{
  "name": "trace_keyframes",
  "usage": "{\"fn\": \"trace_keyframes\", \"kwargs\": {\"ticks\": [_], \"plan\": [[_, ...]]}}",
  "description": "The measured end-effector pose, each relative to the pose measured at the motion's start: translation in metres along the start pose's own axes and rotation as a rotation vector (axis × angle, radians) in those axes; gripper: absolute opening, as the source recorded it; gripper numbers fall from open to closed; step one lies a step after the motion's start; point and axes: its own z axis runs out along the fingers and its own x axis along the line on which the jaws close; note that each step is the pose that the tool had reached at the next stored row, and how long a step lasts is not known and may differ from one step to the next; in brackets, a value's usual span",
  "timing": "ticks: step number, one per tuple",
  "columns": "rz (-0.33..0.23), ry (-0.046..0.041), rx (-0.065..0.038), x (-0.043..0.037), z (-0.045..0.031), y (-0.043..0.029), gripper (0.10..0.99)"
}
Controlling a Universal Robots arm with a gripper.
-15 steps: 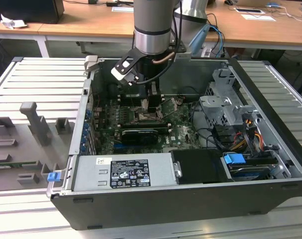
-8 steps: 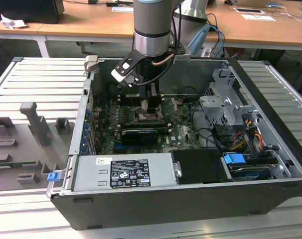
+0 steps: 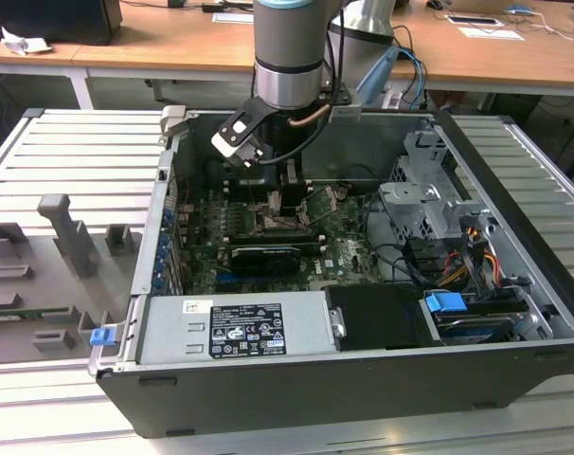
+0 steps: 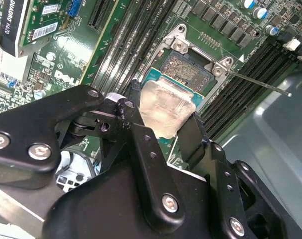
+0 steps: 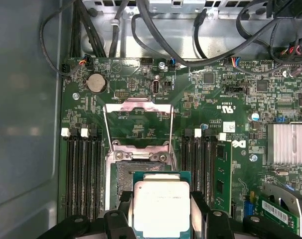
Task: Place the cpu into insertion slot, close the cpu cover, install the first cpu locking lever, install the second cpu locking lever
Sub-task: 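Place the cpu into insertion slot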
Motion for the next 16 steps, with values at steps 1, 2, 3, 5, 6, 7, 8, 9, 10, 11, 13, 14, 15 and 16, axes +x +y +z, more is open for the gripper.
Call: {"fn": "trace_keyframes", "kwargs": {"ticks": [1, 2, 3, 5, 6, 7, 8, 9, 10, 11, 13, 14, 15, 16], "plan": [[0.000, 0.0000, 0.000, 0.0000, 0.0002, 0.0000, 0.541], [0.000, 0.0000, 0.000, 0.0000, 0.0003, 0.0000, 0.541], [0.000, -0.0001, 0.000, 0.0000, 0.0006, 0.0000, 0.541], [0.000, 0.0000, 0.000, 0.0000, 0.0009, 0.0000, 0.541], [0.000, 0.0000, 0.000, 0.0000, 0.0012, -0.0001, 0.541], [0.000, -0.0001, 0.000, 0.0000, 0.0014, -0.0001, 0.541], [0.000, 0.0000, 0.000, 0.0000, 0.0016, -0.0001, 0.541], [0.000, 0.0000, 0.000, 0.0000, 0.0019, -0.0001, 0.541], [0.000, 0.0001, 0.000, 0.0000, 0.0023, -0.0001, 0.541], [0.000, 0.0000, 0.000, 0.0001, 0.0026, -0.0001, 0.541], [0.000, -0.0002, 0.000, 0.0001, 0.0034, -0.0002, 0.541], [0.000, -0.0001, 0.000, 0.0001, 0.0040, -0.0002, 0.541], [0.000, -0.0001, 0.000, 0.0001, 0.0043, -0.0002, 0.541], [0.000, 0.0000, 0.000, 0.0001, 0.0045, -0.0002, 0.541]]}}
